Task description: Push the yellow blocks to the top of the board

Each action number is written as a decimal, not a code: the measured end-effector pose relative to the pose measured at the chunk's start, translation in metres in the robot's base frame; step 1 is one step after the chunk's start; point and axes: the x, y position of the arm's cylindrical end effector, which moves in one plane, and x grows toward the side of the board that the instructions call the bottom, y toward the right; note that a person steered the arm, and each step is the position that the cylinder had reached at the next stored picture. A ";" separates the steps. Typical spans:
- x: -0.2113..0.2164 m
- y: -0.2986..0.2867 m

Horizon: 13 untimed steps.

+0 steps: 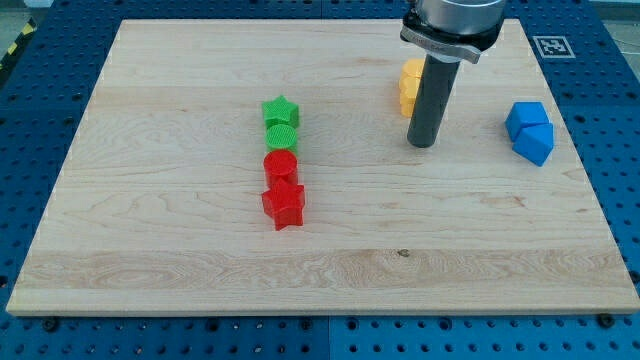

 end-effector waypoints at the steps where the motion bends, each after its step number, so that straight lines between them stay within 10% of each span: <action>1: -0.001 0.000; 13: -0.044 -0.010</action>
